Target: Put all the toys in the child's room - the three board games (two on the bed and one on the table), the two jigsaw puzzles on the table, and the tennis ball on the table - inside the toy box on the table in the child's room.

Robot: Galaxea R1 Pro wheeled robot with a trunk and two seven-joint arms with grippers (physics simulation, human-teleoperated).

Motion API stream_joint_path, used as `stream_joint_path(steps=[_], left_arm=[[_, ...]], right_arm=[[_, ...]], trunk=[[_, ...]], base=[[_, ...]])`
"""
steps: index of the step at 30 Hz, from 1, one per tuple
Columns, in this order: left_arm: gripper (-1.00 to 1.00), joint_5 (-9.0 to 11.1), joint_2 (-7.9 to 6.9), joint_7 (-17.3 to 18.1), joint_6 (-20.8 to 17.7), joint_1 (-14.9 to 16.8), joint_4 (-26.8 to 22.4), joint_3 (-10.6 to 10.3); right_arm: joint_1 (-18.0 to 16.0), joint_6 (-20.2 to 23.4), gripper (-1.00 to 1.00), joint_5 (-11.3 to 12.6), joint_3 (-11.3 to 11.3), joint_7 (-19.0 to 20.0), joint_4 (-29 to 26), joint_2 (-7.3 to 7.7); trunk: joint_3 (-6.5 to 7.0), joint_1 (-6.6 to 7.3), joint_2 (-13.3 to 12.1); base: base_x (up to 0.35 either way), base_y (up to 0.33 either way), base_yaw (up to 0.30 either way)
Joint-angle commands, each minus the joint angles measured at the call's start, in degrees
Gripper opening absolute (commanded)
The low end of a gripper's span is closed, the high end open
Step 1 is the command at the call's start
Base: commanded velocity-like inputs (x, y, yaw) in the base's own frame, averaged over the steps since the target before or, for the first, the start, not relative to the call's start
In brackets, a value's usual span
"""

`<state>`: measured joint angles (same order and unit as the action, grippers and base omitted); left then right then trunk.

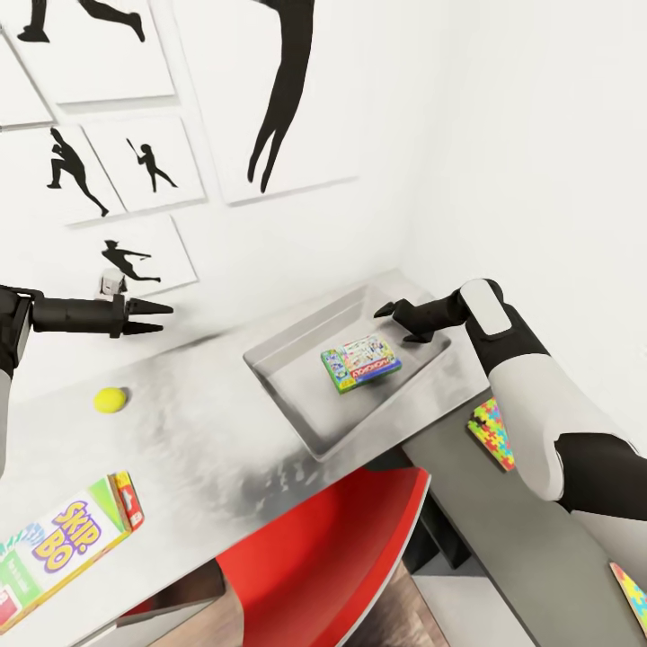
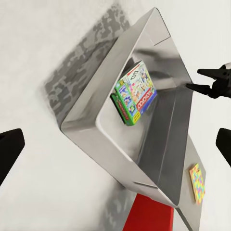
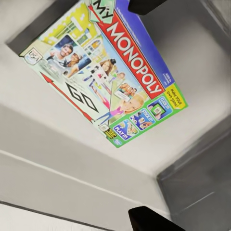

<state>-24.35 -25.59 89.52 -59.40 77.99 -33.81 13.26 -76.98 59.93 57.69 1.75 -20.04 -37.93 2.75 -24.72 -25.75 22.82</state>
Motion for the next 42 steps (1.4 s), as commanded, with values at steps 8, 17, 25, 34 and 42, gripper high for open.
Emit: stream_joint_path(steps=[8, 17, 25, 34, 42], left_arm=[[1.0, -0.59, 0.02, 0.48, -0.6, 0.05, -0.02, 0.19], [1.0, -0.61, 0.04, 0.48, -0.6, 0.05, -0.02, 0.19], [1.0, -0.6, 0.02, 0.48, -0.6, 0.05, -0.02, 0.19], [1.0, -0.59, 0.01, 0.48, -0.6, 0.05, -0.02, 0.19], [1.0, -0.61, 0.01, 0.48, -0.6, 0.05, -0.02, 0.2]], right_arm=[[-0.02, 0.07, 1.0, 0.58, 0.18, -0.53, -0.04, 0.03], [-0.02, 0.07, 1.0, 0.58, 0.18, -0.53, -0.04, -0.01], [-0.01, 0.07, 1.0, 0.58, 0.18, -0.53, -0.04, -0.03], [-0.01, 0.07, 1.0, 0.58, 0.18, -0.53, -0.04, -0.03], [-0.01, 0.07, 1.0, 0.58, 0.18, -0.53, -0.04, -0.03]], trunk=[[0.65, -0.04, 0.1], [1.5, -0.04, 0.1], [2.25, -0.04, 0.1], [3.1, -0.04, 0.1], [3.8, -0.04, 0.1]], base=[[0.0, 0.0, 0.0], [-0.028, 0.0, 0.0], [-0.172, 0.0, 0.0], [-0.047, 0.0, 0.0], [-0.058, 0.002, 0.0]])
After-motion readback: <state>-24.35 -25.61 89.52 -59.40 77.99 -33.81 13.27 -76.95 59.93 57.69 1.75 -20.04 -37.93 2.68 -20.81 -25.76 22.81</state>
